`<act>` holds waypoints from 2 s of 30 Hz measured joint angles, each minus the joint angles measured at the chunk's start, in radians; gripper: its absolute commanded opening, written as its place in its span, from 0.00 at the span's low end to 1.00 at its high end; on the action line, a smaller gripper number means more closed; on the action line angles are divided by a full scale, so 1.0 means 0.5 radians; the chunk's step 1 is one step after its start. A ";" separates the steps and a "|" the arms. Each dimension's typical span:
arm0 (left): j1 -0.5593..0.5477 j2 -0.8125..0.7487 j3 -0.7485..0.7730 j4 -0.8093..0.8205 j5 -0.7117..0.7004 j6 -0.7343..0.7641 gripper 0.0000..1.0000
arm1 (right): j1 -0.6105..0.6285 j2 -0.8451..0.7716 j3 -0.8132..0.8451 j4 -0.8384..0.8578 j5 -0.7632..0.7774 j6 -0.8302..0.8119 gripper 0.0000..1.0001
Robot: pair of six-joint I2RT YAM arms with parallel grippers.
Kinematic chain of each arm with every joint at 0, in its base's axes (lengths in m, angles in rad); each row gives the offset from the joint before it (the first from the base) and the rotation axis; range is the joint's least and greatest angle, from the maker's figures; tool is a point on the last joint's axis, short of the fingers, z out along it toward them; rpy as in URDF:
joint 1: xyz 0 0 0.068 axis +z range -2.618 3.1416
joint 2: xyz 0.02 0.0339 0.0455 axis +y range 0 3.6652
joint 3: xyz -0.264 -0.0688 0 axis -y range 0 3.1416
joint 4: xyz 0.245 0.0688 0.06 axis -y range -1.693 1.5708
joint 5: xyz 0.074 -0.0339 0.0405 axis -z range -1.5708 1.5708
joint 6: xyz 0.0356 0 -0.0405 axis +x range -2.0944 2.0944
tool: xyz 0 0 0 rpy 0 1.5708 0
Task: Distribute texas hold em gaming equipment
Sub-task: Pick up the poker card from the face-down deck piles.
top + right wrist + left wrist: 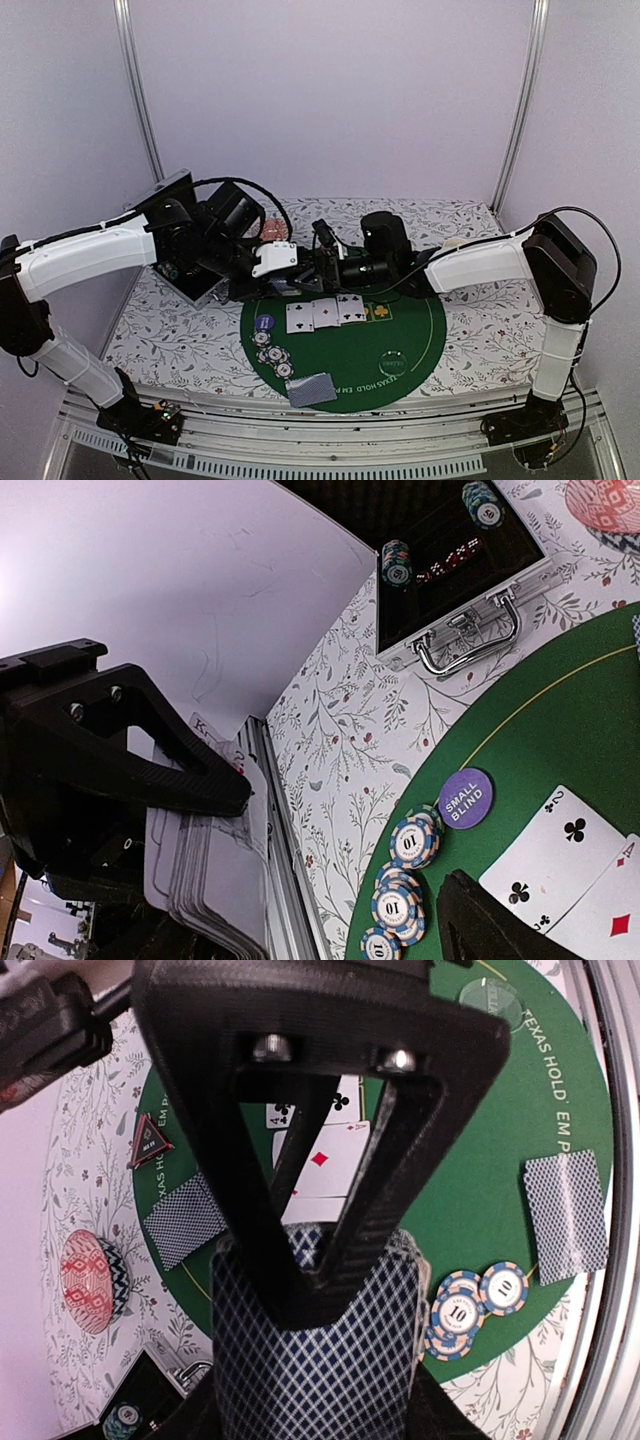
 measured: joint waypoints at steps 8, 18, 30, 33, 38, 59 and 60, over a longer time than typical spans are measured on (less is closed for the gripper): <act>-0.001 0.000 0.000 0.001 -0.015 0.001 0.46 | -0.011 -0.068 0.000 -0.143 0.045 -0.095 0.66; -0.002 0.003 -0.001 -0.003 -0.035 0.002 0.46 | -0.011 -0.101 0.014 -0.192 -0.057 -0.172 0.32; -0.008 0.024 -0.001 0.008 -0.060 0.002 0.46 | -0.011 -0.158 0.016 -0.266 -0.084 -0.207 0.09; -0.008 0.024 -0.001 0.015 -0.056 0.002 0.46 | -0.011 -0.188 0.014 -0.314 -0.076 -0.224 0.08; -0.014 0.024 -0.001 0.036 -0.054 0.003 0.46 | -0.017 -0.229 0.002 -0.365 -0.055 -0.248 0.10; -0.016 0.040 -0.003 0.012 -0.064 0.008 0.46 | -0.071 -0.443 -0.122 -0.404 -0.064 -0.265 0.02; -0.016 0.040 -0.004 0.011 -0.063 0.008 0.46 | -0.083 -0.481 -0.145 -0.407 -0.062 -0.268 0.02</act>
